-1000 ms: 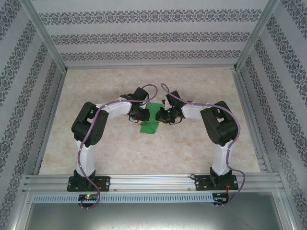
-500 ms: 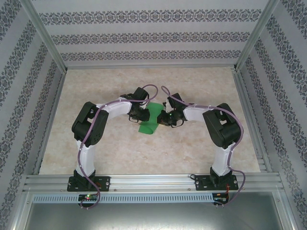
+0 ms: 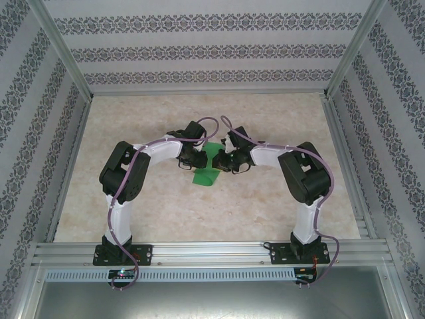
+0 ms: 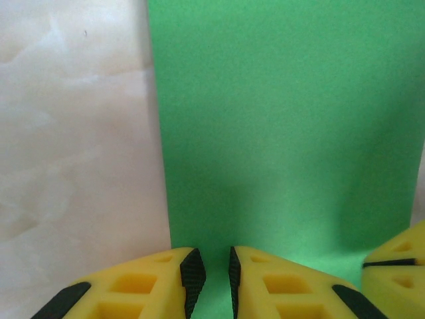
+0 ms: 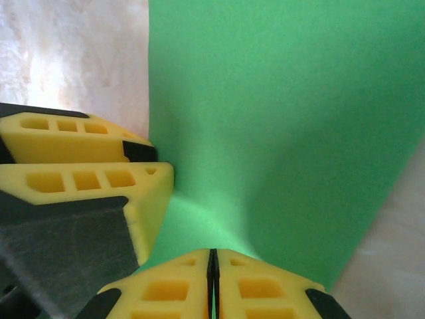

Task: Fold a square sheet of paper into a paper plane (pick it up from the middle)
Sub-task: Fold the square sheet of paper in half at the center of the table.

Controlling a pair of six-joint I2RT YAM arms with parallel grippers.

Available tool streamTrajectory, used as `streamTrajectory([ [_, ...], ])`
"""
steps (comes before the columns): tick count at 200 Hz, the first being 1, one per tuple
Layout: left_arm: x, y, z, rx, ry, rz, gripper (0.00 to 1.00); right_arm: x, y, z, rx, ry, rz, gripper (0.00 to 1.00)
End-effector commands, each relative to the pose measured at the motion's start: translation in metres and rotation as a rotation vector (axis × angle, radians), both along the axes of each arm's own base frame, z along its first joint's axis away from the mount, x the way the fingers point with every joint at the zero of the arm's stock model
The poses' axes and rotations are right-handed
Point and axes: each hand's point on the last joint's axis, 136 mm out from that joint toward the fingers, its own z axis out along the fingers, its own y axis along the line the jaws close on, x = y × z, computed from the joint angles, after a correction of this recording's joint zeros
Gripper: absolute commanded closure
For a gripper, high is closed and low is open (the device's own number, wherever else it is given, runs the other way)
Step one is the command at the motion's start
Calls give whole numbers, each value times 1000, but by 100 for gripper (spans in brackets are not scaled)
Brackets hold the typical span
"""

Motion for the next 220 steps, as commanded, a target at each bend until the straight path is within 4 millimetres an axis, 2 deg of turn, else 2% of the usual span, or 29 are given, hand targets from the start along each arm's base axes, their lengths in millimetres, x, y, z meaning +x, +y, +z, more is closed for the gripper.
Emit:
streamTrajectory([
  [1,-70,67,-81,307,284,2,73,-13,-1,-14,-45,40,46,88],
  [115,-68,66,-81,309,288,2,73,-75,-42,-35,-171,117,85,88],
  [132,-68,65,-81,304,290,0,73,-71,-37,-25,-139,93,66,88],
  [158,-68,65,-80,307,287,-1,73,-48,-26,7,-33,12,3,88],
  [177,-67,65,-79,305,286,-2,73,-32,-20,20,23,-22,-41,88],
  [203,-67,65,-78,305,284,-3,73,-20,-8,20,41,-32,-50,88],
  [220,-67,65,-78,304,282,-1,73,-18,0,13,35,-15,-35,88],
])
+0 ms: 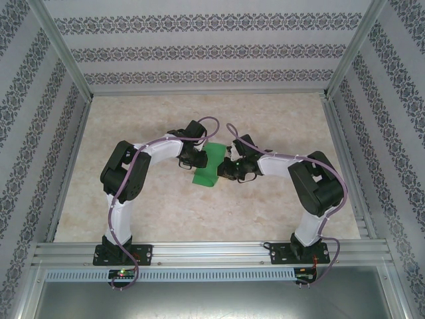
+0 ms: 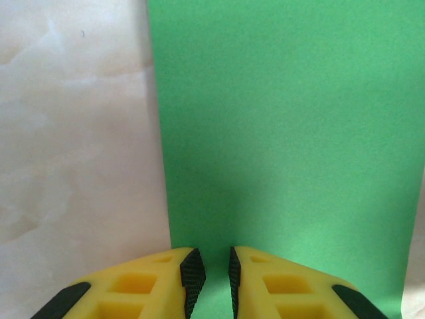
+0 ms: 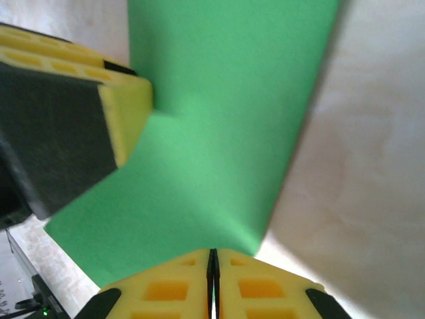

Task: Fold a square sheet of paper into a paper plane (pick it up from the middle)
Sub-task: Fold the square sheet of paper in half at the center of the table.

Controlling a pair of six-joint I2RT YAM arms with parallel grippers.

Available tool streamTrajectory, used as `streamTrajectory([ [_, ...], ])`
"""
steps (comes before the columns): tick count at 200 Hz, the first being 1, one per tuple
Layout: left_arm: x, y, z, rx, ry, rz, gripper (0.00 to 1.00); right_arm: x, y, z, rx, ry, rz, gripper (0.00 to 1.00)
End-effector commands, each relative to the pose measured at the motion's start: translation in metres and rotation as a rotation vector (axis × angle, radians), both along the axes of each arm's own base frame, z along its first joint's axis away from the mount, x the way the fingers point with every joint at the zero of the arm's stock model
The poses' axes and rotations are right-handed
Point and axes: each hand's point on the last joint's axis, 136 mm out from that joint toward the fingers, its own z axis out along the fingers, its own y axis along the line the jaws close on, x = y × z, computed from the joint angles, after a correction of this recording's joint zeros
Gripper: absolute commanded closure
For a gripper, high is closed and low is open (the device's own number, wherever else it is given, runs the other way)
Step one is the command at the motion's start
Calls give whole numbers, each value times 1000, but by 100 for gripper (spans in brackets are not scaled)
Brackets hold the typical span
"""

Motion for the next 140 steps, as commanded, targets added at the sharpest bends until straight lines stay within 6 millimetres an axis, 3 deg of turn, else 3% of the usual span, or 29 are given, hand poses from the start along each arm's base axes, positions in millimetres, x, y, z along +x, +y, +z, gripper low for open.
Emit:
streamTrajectory([
  [1,-67,65,-78,295,269,6,73,15,17,3,35,-8,-6,88],
  [56,-68,65,-80,294,270,5,73,-3,27,-18,-21,37,73,88],
  [100,-66,65,-80,295,267,6,73,-32,7,-36,-109,83,100,88],
  [140,-64,65,-80,292,264,12,73,-57,1,-39,-131,102,121,88],
])
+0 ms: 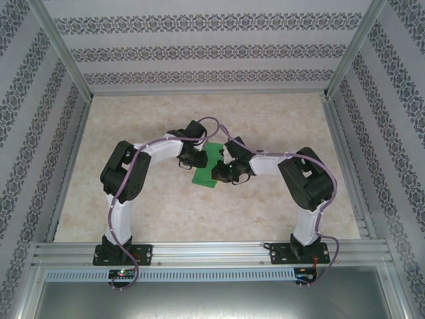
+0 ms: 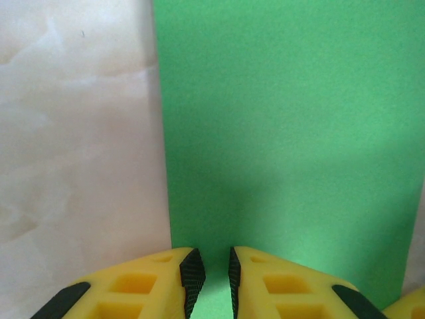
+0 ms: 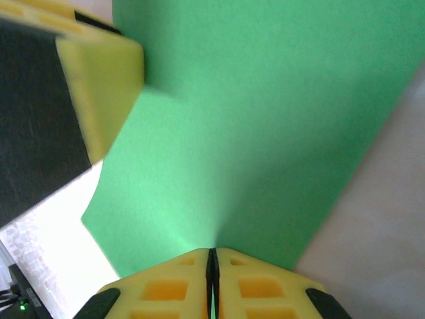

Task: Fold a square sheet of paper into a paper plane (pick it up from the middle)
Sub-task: Fold the square sheet of paper in half at the center of the table.

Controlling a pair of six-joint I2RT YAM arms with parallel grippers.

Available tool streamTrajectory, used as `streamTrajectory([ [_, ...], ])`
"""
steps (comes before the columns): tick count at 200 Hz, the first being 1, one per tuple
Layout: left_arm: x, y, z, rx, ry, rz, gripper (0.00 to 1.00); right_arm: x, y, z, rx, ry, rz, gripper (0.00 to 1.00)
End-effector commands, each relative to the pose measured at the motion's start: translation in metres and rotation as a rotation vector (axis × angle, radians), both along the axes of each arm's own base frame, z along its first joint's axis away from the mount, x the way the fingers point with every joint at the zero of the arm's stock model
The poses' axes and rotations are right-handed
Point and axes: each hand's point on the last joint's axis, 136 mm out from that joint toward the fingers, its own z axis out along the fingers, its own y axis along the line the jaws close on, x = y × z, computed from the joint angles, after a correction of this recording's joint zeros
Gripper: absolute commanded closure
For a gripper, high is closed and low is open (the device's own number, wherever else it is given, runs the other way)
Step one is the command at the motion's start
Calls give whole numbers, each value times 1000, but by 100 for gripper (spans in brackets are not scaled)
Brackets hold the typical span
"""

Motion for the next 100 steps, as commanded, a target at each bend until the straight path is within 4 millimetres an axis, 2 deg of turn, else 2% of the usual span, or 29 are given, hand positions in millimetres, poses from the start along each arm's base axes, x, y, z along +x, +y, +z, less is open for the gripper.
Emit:
streamTrajectory([
  [1,-64,65,-80,293,264,12,73,-42,-16,-19,-97,82,43,88],
  [37,-65,66,-80,296,266,10,73,-62,-23,-20,-134,92,55,88],
  [58,-64,65,-80,290,265,10,73,-67,-23,-16,-130,90,53,88],
  [75,-64,64,-80,287,265,9,73,-62,-18,-4,-105,67,50,88],
  [100,-63,64,-80,287,263,7,73,-43,-4,22,-28,6,18,88],
])
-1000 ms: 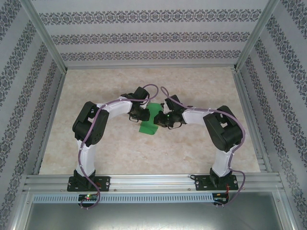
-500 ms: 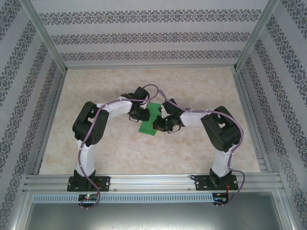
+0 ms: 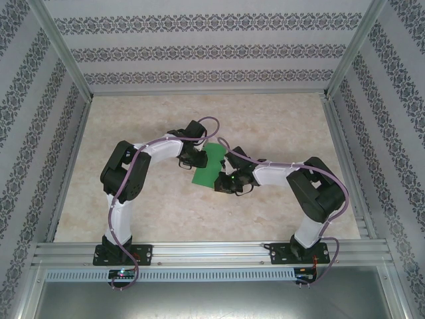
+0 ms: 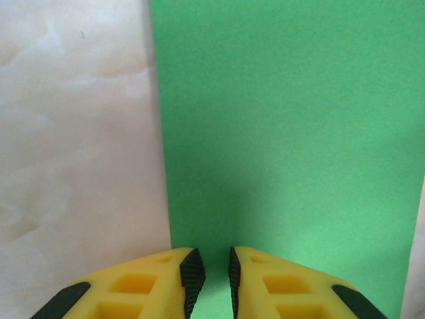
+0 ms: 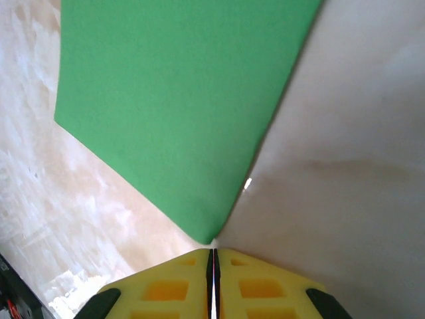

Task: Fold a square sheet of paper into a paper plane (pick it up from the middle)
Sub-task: Fold the square sheet of paper in half at the center of the table.

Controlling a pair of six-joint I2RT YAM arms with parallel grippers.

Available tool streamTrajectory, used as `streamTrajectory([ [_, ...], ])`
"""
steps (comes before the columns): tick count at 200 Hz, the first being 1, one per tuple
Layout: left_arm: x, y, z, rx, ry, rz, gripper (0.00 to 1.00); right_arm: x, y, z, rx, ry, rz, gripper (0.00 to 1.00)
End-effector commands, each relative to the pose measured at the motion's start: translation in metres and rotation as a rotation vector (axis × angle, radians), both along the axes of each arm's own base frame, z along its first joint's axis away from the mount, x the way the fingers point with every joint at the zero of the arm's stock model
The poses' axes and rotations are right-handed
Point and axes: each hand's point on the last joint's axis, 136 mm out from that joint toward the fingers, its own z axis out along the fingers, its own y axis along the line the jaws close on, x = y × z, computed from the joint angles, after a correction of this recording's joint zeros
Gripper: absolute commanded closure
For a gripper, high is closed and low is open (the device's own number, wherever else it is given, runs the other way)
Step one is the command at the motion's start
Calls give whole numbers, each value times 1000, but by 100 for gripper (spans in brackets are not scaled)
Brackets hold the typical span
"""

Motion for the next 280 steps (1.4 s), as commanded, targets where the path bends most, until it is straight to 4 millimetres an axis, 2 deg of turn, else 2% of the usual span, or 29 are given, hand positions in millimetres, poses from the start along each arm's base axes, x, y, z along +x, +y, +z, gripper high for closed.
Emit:
streamTrajectory([
  [1,-63,64,-79,285,262,11,73,3,6,20,37,-14,-20,88],
  [12,-63,64,-79,285,262,9,73,14,12,28,70,-42,-41,88],
  [30,-63,64,-79,284,262,9,73,25,19,31,97,-58,-61,88],
  [49,-63,64,-79,282,262,8,73,34,24,23,95,-57,-76,88],
  [80,-64,64,-78,285,260,8,73,36,26,7,76,-36,-71,88],
  [126,-63,64,-77,285,256,8,73,6,9,-17,3,28,-37,88],
  [152,-63,65,-79,285,258,9,73,-12,-2,-23,-24,52,-38,88],
  [188,-61,64,-77,279,258,12,73,-28,-18,-27,-64,65,-50,88],
  [205,-61,63,-76,271,260,12,73,-27,-19,-22,-55,54,-56,88],
  [226,-62,61,-74,259,260,15,73,-15,-9,0,16,17,-66,87],
  [249,-61,60,-71,253,254,15,73,12,-10,29,93,-48,-131,85],
  [280,-59,59,-68,247,247,18,73,47,-28,44,110,-90,-229,81],
])
